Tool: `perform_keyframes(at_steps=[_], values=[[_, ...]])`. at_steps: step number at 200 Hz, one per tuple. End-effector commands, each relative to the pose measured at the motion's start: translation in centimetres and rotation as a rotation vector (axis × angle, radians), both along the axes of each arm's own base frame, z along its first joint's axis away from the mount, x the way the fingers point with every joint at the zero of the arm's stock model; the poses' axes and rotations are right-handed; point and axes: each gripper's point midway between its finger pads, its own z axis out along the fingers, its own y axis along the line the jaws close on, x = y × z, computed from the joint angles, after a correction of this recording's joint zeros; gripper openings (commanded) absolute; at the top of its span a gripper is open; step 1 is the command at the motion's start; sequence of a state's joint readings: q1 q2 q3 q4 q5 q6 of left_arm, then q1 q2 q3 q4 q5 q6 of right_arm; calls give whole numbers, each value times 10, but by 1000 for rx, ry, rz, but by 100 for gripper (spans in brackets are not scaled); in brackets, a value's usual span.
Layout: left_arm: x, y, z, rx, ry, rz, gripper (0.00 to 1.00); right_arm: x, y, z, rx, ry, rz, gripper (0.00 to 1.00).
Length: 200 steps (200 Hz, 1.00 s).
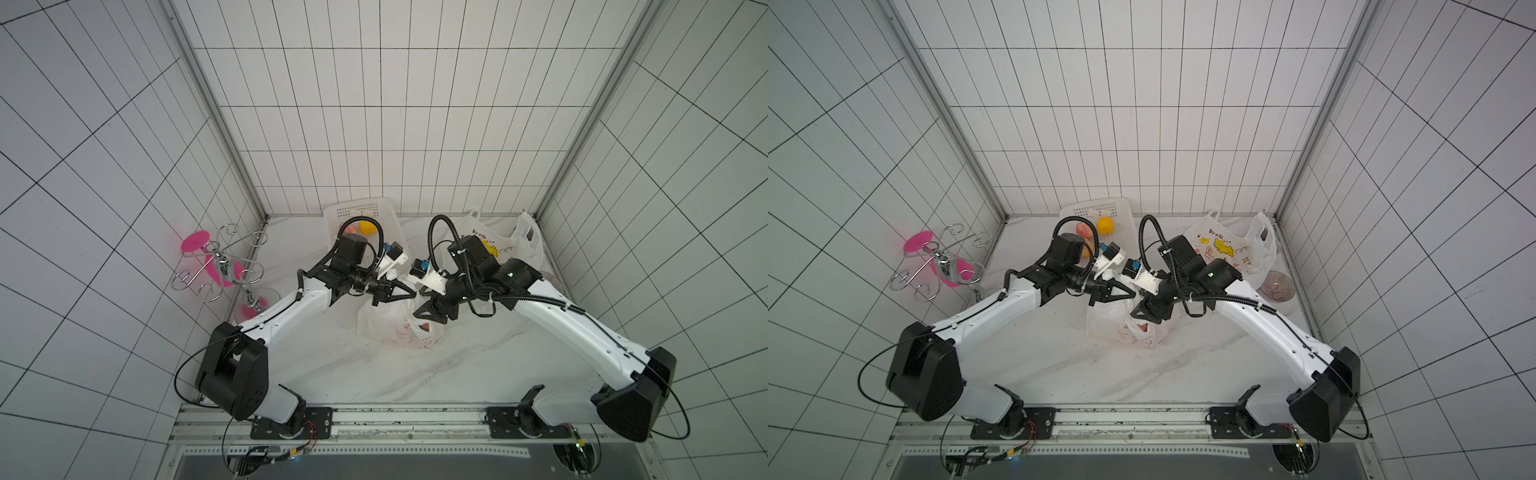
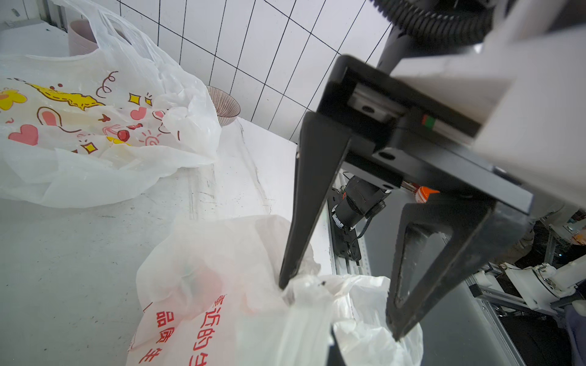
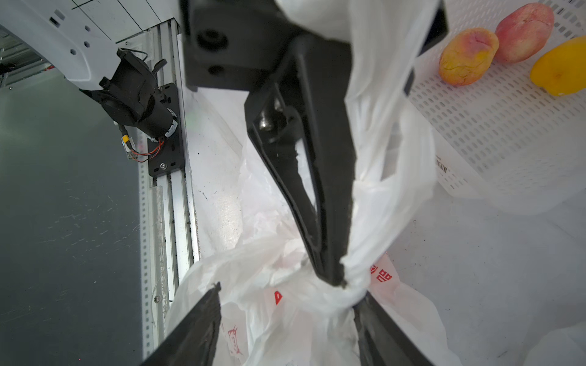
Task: Place the peach into a plastic bag & tie a knot
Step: Cross the plastic bag at the center of the board.
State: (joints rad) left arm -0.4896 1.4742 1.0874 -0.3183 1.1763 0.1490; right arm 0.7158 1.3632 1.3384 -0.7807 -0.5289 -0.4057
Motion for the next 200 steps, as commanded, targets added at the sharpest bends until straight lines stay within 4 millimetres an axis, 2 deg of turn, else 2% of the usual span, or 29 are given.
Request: perform_keyframes(at_steps=[1, 22, 43, 62, 79, 97, 111, 128, 180, 200], values=[[-8, 1, 10, -38, -42, -30, 0, 12, 16, 25, 73, -81, -6, 66], [-9, 1, 10, -41, -39, -36, 0, 23, 12, 19, 36, -134, -47, 65], [-10, 2, 10, -41, -38, -36, 0, 31, 1, 31, 25, -205, -71, 67], [-11, 2, 9, -39, -36, -37, 0, 25, -1, 48, 60, -198, -27, 69], [-10, 2, 10, -42, -39, -37, 0, 11, 2, 42, 50, -137, 46, 72], [-10, 2, 12, -44, -42, -38, 0, 2, 7, 28, 21, -95, 100, 71], [-11, 2, 12, -45, -43, -38, 0, -1, 8, 15, -11, -73, 118, 69], [-11, 1, 12, -46, -42, -41, 0, 6, 9, 7, -34, -77, 103, 65], [-9, -1, 11, -36, -30, -33, 0, 18, 14, -4, -57, -68, 60, 50], [-9, -1, 11, -34, -25, -28, 0, 23, 15, -3, -48, -75, 30, 43]])
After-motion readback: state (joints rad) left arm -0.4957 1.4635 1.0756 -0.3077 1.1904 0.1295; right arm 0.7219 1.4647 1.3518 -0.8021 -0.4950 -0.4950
